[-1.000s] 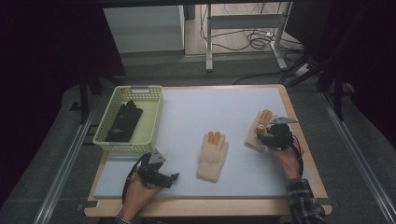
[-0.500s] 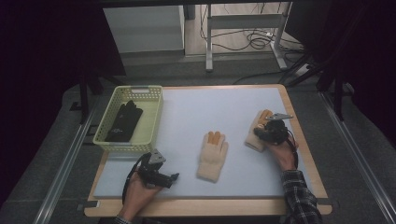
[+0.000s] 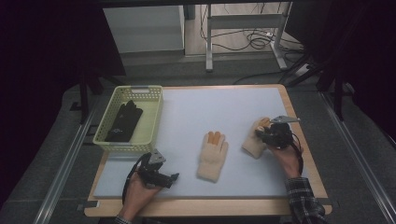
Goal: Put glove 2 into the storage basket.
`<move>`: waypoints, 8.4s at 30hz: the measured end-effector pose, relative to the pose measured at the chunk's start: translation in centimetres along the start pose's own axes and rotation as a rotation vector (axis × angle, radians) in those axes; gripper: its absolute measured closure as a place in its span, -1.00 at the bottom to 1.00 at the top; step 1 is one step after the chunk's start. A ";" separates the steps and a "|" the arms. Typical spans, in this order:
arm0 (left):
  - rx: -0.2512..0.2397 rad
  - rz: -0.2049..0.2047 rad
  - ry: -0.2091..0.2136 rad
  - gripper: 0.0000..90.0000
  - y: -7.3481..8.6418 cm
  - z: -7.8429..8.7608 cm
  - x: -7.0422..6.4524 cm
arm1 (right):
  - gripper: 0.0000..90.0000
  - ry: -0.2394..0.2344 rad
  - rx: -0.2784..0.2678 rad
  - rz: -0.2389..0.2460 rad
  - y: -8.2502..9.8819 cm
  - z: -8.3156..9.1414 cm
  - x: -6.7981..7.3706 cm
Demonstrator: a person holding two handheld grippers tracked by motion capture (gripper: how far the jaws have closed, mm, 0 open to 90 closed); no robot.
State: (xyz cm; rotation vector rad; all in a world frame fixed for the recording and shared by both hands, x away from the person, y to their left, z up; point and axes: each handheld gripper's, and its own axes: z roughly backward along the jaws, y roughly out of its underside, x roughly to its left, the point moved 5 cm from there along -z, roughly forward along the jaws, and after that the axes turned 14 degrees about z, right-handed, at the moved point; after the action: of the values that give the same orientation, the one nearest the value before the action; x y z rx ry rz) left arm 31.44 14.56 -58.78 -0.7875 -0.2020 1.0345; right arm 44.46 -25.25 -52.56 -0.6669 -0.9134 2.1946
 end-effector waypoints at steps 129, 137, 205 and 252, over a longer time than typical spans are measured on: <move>-0.005 0.005 -0.001 -0.96 0.0 0.0 0.0 | 0.06 -0.149 -0.018 0.109 0.3 1.0 11.7; -0.005 0.006 -0.001 -0.96 0.0 0.0 0.0 | -0.21 -0.085 0.005 0.049 2.3 1.9 9.1; 0.114 -0.038 0.106 -1.00 -9.9 -3.8 -6.0 | -0.76 0.038 0.080 0.063 4.7 1.4 7.5; 0.171 -0.070 0.026 0.18 -12.1 -4.3 -5.8 | -0.76 0.031 0.079 0.063 4.6 1.4 7.6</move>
State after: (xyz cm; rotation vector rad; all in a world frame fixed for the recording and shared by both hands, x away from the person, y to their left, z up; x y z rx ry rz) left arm 38.99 4.39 -52.57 -0.6340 -0.1161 0.9619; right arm 36.84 -22.77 -56.70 -0.6988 -0.7948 2.2570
